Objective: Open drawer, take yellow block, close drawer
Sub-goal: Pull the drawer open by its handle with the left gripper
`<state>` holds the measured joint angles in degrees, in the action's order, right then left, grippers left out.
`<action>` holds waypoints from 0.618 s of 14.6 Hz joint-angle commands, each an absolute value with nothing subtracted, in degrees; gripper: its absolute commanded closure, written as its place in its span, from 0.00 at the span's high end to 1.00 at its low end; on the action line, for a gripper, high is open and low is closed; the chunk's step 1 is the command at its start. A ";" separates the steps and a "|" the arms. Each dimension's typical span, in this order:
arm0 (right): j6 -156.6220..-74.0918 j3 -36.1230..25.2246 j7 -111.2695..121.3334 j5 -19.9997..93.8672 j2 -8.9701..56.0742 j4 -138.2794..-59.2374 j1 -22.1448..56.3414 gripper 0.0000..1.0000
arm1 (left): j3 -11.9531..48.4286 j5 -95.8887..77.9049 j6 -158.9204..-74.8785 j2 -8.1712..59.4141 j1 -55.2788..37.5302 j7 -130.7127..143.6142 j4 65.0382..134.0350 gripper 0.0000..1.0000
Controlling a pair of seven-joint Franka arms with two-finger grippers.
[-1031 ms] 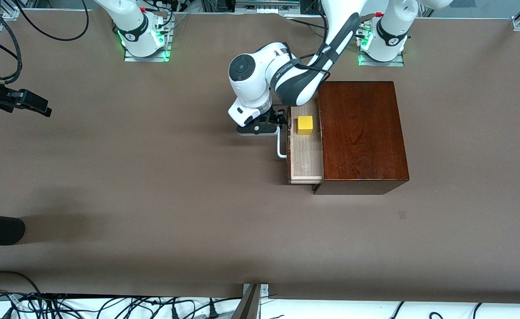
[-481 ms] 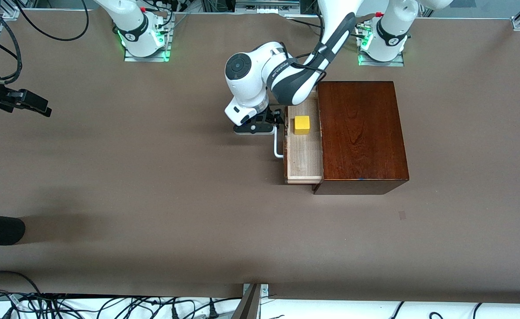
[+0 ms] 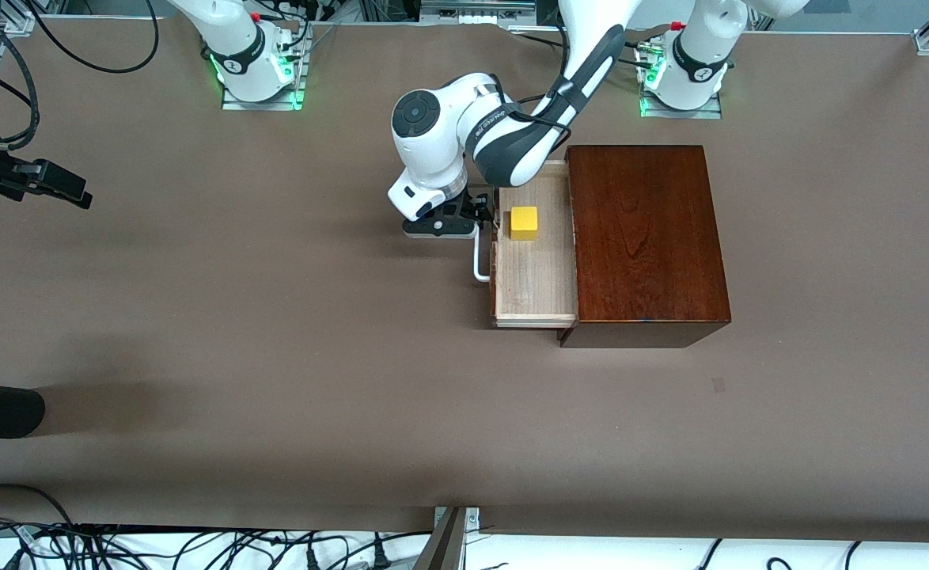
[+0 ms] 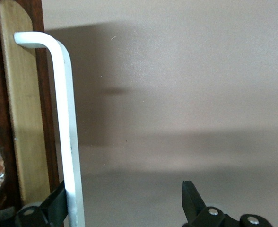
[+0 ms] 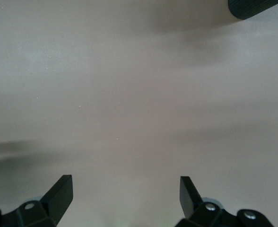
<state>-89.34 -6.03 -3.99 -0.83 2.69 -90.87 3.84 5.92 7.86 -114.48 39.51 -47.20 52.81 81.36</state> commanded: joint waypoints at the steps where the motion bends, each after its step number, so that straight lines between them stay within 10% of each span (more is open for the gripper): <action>1: -89.12 -6.06 -4.48 -0.88 2.20 -91.41 3.78 1.00 | 6.94 4.66 -116.11 41.40 -49.22 53.09 77.08 1.00; 9: -88.77 -5.80 -4.57 -0.79 1.76 -90.97 3.87 1.00 | 6.42 5.10 -109.26 38.41 -49.13 52.82 77.96 1.00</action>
<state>-89.34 -6.03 -3.99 -0.82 2.49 -90.82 3.84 6.96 6.28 -111.51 38.74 -48.55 52.86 78.89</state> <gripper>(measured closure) 0.000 0.000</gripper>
